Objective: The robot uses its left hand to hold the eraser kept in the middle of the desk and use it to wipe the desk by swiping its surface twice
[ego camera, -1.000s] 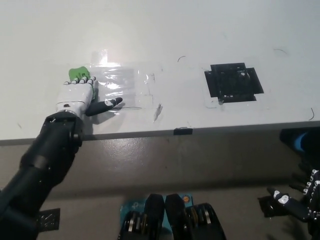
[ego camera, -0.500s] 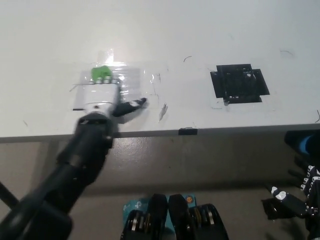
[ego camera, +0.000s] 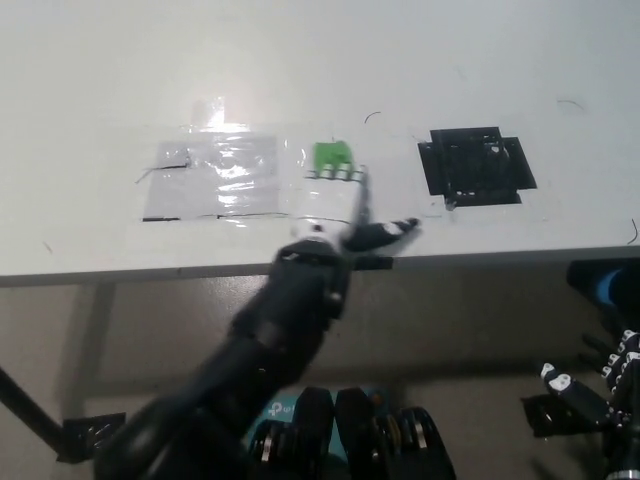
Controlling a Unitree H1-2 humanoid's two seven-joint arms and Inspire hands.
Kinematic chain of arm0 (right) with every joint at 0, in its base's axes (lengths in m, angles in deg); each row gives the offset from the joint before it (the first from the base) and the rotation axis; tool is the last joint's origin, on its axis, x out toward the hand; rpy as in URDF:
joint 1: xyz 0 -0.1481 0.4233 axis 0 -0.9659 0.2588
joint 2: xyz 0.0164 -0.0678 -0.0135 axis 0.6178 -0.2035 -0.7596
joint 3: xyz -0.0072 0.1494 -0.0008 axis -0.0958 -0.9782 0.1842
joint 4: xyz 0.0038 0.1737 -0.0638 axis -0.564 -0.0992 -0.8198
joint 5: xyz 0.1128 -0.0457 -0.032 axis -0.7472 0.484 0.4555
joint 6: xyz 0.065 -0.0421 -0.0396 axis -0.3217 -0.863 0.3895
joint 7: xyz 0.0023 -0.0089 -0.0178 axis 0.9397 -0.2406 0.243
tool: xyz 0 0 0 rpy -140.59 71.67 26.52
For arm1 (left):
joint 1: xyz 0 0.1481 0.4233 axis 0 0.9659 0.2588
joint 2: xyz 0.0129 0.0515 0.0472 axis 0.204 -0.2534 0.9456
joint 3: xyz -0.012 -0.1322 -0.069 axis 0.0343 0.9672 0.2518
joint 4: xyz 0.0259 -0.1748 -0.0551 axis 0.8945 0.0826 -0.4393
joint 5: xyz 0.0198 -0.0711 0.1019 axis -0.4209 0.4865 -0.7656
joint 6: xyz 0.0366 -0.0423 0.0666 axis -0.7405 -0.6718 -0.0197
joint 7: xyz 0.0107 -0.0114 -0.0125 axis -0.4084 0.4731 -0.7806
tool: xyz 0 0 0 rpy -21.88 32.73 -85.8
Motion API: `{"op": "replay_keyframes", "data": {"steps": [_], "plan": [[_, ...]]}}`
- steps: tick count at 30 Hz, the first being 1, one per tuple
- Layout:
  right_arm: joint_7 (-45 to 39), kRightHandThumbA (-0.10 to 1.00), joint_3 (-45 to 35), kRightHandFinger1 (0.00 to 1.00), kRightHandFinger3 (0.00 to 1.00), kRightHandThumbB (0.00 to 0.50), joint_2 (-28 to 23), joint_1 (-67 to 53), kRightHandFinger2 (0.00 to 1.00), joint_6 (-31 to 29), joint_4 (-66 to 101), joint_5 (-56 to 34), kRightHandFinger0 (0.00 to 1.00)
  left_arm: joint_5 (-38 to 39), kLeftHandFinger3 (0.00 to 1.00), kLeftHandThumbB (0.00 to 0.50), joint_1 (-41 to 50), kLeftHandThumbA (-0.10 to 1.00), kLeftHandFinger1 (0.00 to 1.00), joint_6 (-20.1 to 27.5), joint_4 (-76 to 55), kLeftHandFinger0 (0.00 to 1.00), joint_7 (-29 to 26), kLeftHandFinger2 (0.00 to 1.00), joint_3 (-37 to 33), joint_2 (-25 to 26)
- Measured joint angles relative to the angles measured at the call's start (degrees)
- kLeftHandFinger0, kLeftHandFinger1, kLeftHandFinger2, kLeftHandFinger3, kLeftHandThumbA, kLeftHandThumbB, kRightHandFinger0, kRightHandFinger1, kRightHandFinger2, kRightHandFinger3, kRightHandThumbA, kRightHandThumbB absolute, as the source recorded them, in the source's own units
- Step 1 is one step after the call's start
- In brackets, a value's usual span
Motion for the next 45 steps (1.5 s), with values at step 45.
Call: {"op": "replay_keyframes", "data": {"steps": [45], "plan": [[5.01, 1.00, -5.40, 0.74, 0.90, 0.100, 2.35, 0.49, 0.86, -1.42, -0.94, -2.61, 0.70, 2.09, 1.00, 0.499, 3.90, 1.00, 1.00, 2.87, -4.47, 1.00, -0.55, 1.00, 9.70, 5.44]]}}
